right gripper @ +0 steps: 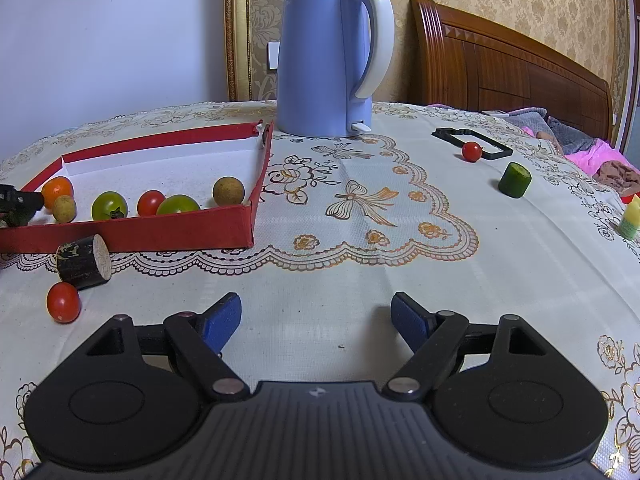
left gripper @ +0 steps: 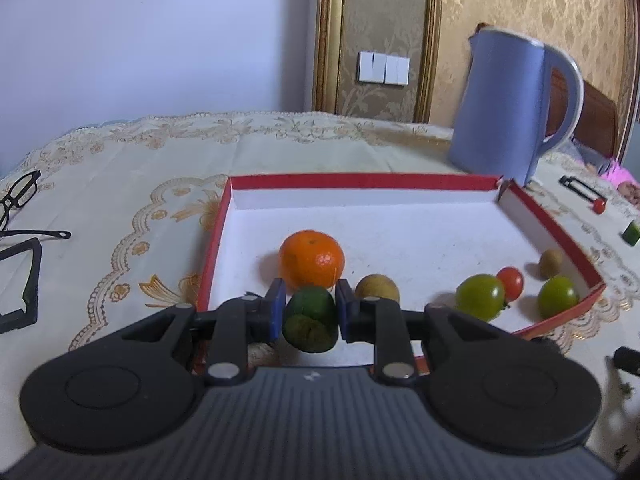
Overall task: Organize fruits
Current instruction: 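Carry the cucumber piece into the red box and open the left gripper, then grasp the red cherry tomato beside the box with the right gripper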
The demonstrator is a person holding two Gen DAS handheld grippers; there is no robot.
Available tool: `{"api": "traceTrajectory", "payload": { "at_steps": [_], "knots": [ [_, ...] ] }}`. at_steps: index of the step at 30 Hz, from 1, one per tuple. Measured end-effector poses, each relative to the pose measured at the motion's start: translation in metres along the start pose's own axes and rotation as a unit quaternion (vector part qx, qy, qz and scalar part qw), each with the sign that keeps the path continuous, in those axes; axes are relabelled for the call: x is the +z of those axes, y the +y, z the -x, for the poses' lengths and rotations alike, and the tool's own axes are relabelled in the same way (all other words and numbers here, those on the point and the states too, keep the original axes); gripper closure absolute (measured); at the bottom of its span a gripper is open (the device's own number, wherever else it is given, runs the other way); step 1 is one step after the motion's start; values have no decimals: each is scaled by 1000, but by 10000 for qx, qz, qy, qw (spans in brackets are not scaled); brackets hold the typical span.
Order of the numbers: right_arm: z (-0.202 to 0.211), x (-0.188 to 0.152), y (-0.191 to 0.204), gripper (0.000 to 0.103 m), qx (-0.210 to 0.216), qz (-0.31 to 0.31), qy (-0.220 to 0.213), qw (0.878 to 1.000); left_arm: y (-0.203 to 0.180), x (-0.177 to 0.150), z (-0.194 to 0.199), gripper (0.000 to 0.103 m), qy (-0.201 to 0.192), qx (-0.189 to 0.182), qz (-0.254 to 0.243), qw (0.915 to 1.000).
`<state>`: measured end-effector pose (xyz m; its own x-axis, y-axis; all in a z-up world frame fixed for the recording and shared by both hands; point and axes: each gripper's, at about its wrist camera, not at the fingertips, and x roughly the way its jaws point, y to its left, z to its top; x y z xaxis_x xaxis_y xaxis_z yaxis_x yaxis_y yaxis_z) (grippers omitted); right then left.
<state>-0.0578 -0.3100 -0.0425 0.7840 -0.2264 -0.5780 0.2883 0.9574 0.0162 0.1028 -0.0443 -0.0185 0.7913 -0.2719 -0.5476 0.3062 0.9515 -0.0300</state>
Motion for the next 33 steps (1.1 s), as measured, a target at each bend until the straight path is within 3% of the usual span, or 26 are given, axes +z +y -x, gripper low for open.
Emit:
{"api": "traceTrajectory", "payload": {
  "at_steps": [7, 14, 16, 17, 18, 20, 29, 33],
  "knots": [
    [0, 0, 0, 20, 0, -2, 1, 10000, -4, -5, 0, 77, -80, 114, -114, 9998],
    [0, 0, 0, 20, 4, -15, 3, 10000, 3, -14, 26, 65, -360, -136, 105, 9992],
    [0, 0, 0, 20, 5, -16, 2, 10000, 2, -19, 38, 49, -537, -53, 36, 9985],
    [0, 0, 0, 20, 5, -16, 3, 10000, 1, -23, 45, 22, -665, 108, -2, 9977],
    [0, 0, 0, 20, 4, -15, 3, 10000, 1, -26, 51, 14, -807, 242, 4, 9964],
    [-1, 0, 0, 20, 2, -15, 3, 10000, 3, -30, 61, 14, -951, 315, -26, 9950],
    [-1, 0, -1, 19, 6, -26, -1, 10000, 15, -40, 42, 12, 51, -80, 260, 9996],
    [7, -2, 3, 19, -9, 48, -237, 9997, 17, -43, 34, 7, 297, 53, 320, 9990]
  ]
}}
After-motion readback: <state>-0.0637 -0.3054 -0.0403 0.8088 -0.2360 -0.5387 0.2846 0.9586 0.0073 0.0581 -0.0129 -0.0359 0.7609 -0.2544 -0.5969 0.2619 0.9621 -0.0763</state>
